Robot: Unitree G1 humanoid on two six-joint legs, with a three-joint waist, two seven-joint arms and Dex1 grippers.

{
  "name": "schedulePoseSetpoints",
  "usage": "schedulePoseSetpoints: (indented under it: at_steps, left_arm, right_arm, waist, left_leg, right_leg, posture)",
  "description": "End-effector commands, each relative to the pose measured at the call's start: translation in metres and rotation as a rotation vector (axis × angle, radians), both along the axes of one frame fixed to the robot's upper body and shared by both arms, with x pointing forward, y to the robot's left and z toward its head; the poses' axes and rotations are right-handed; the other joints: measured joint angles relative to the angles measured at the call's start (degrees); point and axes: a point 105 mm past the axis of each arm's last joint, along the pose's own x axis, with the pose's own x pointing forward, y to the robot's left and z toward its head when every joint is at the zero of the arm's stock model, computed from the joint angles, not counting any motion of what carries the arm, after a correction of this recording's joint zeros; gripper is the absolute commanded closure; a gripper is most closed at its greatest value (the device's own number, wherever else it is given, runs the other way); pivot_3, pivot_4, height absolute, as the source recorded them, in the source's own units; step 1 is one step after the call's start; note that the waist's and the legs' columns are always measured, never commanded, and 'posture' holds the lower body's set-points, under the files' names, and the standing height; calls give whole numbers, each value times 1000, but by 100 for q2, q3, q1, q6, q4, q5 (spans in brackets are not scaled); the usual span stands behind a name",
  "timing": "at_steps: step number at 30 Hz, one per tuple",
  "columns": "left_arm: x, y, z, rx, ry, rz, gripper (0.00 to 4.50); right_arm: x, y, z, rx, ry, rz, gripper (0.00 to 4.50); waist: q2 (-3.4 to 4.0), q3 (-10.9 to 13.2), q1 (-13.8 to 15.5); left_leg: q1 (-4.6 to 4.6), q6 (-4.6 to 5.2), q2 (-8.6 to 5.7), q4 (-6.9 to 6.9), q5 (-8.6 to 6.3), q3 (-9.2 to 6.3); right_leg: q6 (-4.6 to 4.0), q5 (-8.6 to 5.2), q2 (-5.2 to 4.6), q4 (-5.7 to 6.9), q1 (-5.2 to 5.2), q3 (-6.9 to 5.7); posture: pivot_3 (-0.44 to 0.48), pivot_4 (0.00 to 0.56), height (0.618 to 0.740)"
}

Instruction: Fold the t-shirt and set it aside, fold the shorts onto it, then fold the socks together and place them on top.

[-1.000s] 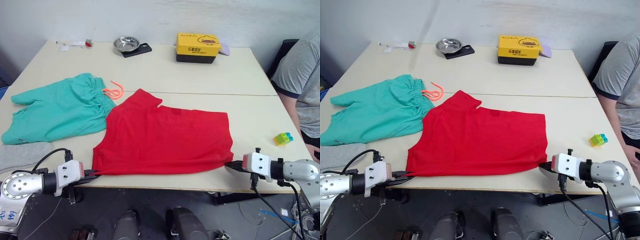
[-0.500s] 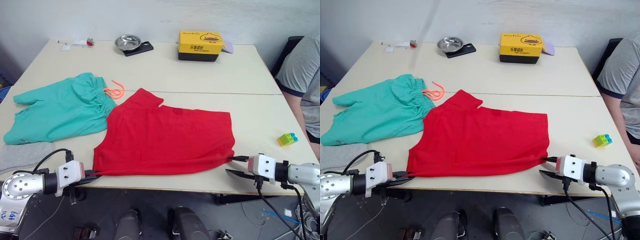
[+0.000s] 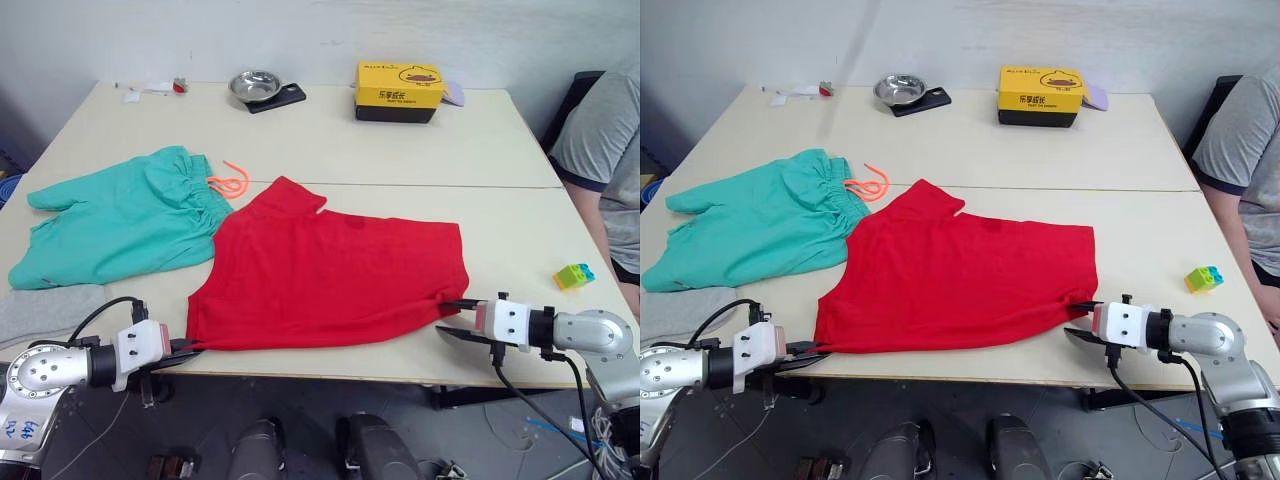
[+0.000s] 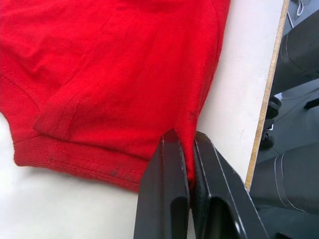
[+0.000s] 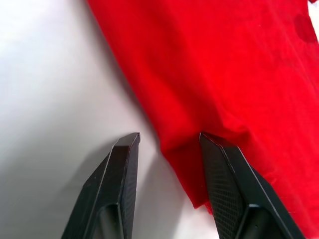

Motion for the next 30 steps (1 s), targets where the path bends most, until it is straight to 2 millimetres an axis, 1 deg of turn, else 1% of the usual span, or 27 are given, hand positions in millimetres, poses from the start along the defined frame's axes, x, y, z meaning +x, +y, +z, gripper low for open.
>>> schedulePoseSetpoints:
  at_steps: [1, 2, 3, 4, 5, 9, 12, 17, 19, 20, 27, 30]
  left_arm:
    - [-3, -1, -11, 11, 42, 3, 4500]
    - [-3, -2, -11, 11, 41, 3, 4500]
    - [-3, -1, -11, 11, 40, 4, 4500]
    - [-2, -1, -10, 11, 39, 5, 4500]
    - [-2, -1, -10, 11, 38, 5, 4500]
    - [-2, -2, -10, 9, 35, 6, 4500]
    - [-4, -1, -11, 8, 37, 7, 4500]
    - [-8, 2, -10, 8, 42, 9, 4500]
    - [-11, 2, -9, 4, 54, 2, 4500]
    - [-12, 3, -9, 2, 58, -1, 4500]
    - [-22, 3, -8, -11, 96, 0, 4500]
    - [-28, 2, -7, -16, 118, -6, 4500]
  right_arm:
    - [2, -14, -20, -90, 82, -68, 2588]
    - [3, -15, -20, -98, 86, -80, 2588]
    - [4, -16, -21, -109, 89, -87, 2588]
    - [5, -16, -20, -109, 85, -87, 2976]
    - [6, -16, -19, -112, 80, -88, 3203]
    - [5, -19, -14, -116, 83, -94, 4473]
    - [-4, -23, -9, -112, 124, -85, 4473]
    - [-33, -23, -5, -74, 261, -21, 4473]
    - [-50, -22, -6, -51, 349, 16, 4473]
    - [-56, -21, -6, -45, 374, 26, 4473]
    - [-64, -23, -12, -40, 393, -6, 4473]
    - [-63, -26, -13, -33, 365, -28, 4473]
  waist:
    - [-18, -15, 0]
    - [-25, -22, 0]
    - [-33, -28, -1]
    - [-36, -31, -2]
    - [-37, -31, 0]
    - [-32, -31, 2]
    - [-27, -29, 21]
    - [-13, -34, 77]
    - [1, -36, 80]
    - [4, -37, 84]
    - [9, -36, 73]
    - [8, -36, 71]
  left_leg:
    - [0, 0, 0, 0, 0, 0]
    - [2, 1, 0, 0, 1, 0]
    - [4, 2, 0, 0, 1, 0]
    - [9, 1, 0, 0, 1, 0]
    - [10, 1, 0, 0, 1, 0]
    - [10, 1, -1, -1, 0, 0]
    - [7, 1, -1, -3, 0, 0]
    - [-12, 5, 0, -15, 1, -1]
    - [-11, 13, 3, -15, 1, -1]
    - [-11, 14, 3, -19, -1, -1]
    - [-12, 7, 8, -22, -9, -1]
    - [-13, 7, 8, -22, -12, 0]
  right_leg:
    - [-34, -15, 0, -2, 1, 0]
    - [-61, -29, -3, -2, 4, 0]
    - [-61, -29, -5, -3, 8, -1]
    - [-61, -29, -7, -6, 15, -1]
    - [-61, -29, -9, -11, 21, -2]
    - [-61, -29, -14, -17, 25, -5]
    - [-62, -29, -15, -19, 22, -6]
    - [-59, -33, -13, -19, 0, -14]
    - [-12, -16, -6, -15, -2, -15]
    - [17, -6, -4, -15, -2, -15]
    - [19, -16, 3, -18, -7, -12]
    - [19, -17, 3, -22, -7, -12]
  posture:
    - [0, 150, 740]
    - [0, 150, 740]
    - [0, 150, 740]
    - [0, 150, 740]
    - [0, 150, 740]
    - [0, 150, 740]
    - [0, 150, 740]
    - [0, 150, 740]
    - [0, 150, 740]
    - [0, 150, 740]
    - [0, 150, 740]
    - [0, 150, 740]
